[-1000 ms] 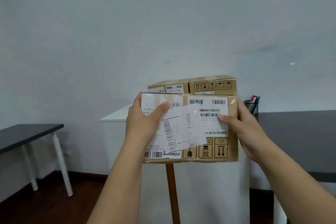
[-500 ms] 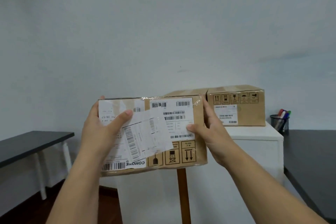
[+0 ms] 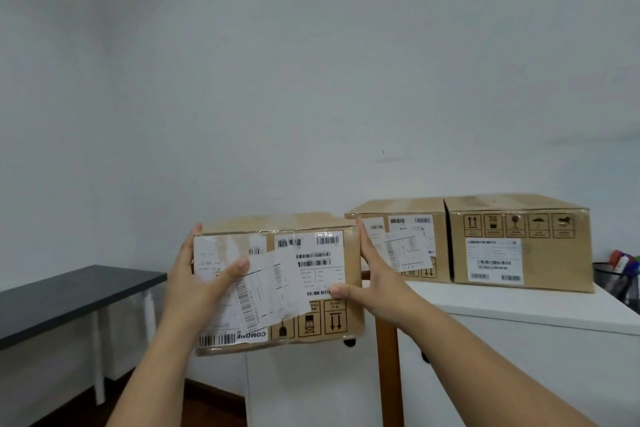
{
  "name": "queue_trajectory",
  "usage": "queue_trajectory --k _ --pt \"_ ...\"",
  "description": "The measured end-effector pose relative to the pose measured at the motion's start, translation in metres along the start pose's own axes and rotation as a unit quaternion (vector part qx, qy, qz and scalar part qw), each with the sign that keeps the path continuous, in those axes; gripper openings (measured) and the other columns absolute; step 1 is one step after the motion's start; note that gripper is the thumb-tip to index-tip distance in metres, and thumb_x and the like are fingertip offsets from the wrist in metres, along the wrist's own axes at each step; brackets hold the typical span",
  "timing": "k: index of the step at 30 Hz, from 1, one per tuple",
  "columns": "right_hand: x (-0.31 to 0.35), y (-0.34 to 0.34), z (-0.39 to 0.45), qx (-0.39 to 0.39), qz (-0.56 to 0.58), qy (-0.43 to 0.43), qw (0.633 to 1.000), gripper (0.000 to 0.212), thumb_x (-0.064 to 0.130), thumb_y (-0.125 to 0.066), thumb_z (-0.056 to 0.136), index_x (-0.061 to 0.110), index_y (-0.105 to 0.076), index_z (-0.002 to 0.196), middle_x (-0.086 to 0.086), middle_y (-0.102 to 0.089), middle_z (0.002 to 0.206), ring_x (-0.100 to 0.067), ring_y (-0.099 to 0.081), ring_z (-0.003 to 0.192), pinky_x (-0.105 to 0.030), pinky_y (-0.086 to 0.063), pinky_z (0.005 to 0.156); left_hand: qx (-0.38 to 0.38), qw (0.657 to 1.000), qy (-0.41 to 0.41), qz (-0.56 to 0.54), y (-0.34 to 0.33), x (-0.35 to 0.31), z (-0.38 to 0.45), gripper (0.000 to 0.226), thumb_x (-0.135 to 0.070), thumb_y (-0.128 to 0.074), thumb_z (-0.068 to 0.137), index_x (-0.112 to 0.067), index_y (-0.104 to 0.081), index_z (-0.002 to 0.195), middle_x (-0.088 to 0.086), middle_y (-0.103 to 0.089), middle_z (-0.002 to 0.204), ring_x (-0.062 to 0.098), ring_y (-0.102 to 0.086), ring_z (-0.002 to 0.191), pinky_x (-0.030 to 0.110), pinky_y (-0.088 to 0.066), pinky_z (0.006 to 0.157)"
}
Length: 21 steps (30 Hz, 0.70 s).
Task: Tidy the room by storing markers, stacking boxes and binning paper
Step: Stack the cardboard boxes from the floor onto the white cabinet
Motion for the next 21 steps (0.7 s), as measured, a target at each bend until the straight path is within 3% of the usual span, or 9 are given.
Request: queue_trajectory --k 2,5,8,11,15,17,19,21 --pt "-0.01 -0.008 0.015 -0.008 -0.01 0.001 1.0 0.114 0.038 -0.076 0.08 0.067 0.02 0.132 0.018 -0.032 0.154 -0.007 -0.048 0.125 -0.01 -0.043 0.086 0.008 1.0 0.009 -0.009 0.0 0.017 0.017 0.105 -0.034 -0.084 0.062 -0.038 -0.03 0.152 -0.008 -0.061 0.122 0.015 -0.063 0.105 0.032 -0.054 0.075" --pt "-0.026 -0.018 0.038 -0.036 -0.033 0.0 0.999 0.114 0.038 -0.078 0.078 0.068 0.019 0.132 0.016 -0.03 0.155 -0.014 -0.041 0.135 -0.029 -0.04 0.106 0.023 0.999 0.026 -0.004 -0.006 0.044 0.045 0.099 -0.025 -0.083 0.072 -0.038 -0.027 0.153 -0.009 -0.062 0.117 0.006 -0.063 0.096 0.032 -0.055 0.075" --pt "-0.041 -0.026 0.059 -0.056 -0.058 -0.007 0.997 0.115 0.036 -0.076 0.08 0.058 0.018 0.142 0.011 -0.028 0.155 -0.014 -0.032 0.14 -0.034 -0.031 0.112 0.035 0.998 0.044 0.016 -0.017 0.075 0.076 0.102 -0.032 -0.085 0.07 -0.044 -0.025 0.151 -0.007 -0.062 0.127 0.017 -0.064 0.108 0.048 -0.054 0.094" --pt "-0.059 -0.031 0.082 -0.06 -0.097 -0.016 0.993 0.111 0.035 -0.073 0.082 0.062 0.018 0.14 0.002 -0.036 0.147 -0.017 -0.048 0.124 -0.04 -0.042 0.107 0.01 0.998 0.051 0.029 -0.028 0.1 0.104 0.102 -0.036 -0.087 0.07 -0.055 -0.022 0.146 -0.001 -0.058 0.132 0.021 -0.062 0.11 0.051 -0.052 0.097" --pt "-0.076 -0.03 0.112 -0.055 -0.13 -0.035 0.989 0.103 0.033 -0.069 0.084 0.063 0.01 0.141 0.003 -0.04 0.14 -0.016 -0.055 0.11 -0.037 -0.047 0.101 -0.004 0.997 0.05 0.051 -0.049 0.121 0.141 0.102 -0.034 -0.084 0.075 -0.049 -0.016 0.15 0.004 -0.057 0.132 0.021 -0.057 0.106 0.047 -0.049 0.096" --pt "-0.081 -0.023 0.123 -0.056 -0.146 -0.052 0.986 0.091 0.035 -0.066 0.088 0.051 -0.002 0.15 0.006 -0.031 0.142 -0.018 -0.047 0.122 -0.034 -0.039 0.106 0.004 0.996 0.05 0.068 -0.064 0.132 0.159 0.097 -0.035 -0.082 0.078 -0.048 -0.018 0.15 0.005 -0.055 0.138 0.025 -0.057 0.115 0.048 -0.048 0.099" --pt "-0.088 -0.006 0.13 -0.095 -0.184 -0.057 0.977 0.077 0.039 -0.062 0.089 0.041 -0.017 0.152 0.005 -0.019 0.153 -0.022 -0.025 0.141 -0.039 -0.028 0.114 0.008 0.996 0.048 0.08 -0.079 0.144 0.175 0.089 -0.035 -0.078 0.082 -0.045 -0.021 0.15 0.003 -0.051 0.144 0.028 -0.054 0.125 0.048 -0.046 0.101" --pt "-0.096 0.017 0.134 -0.149 -0.256 -0.074 0.952 0.071 0.043 -0.057 0.091 0.036 -0.022 0.152 0.004 -0.008 0.16 -0.024 -0.009 0.147 -0.044 -0.019 0.117 0.013 0.995 0.042 0.091 -0.096 0.154 0.188 0.083 -0.035 -0.074 0.086 -0.043 -0.022 0.15 0.002 -0.046 0.149 0.029 -0.05 0.13 0.047 -0.044 0.101"
Point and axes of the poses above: each hand's wrist, its own z-axis towards the middle knuckle, its own y-axis out of the back of the hand, x = y × z, the point moved 4 cm from there along z, towards the middle knuckle
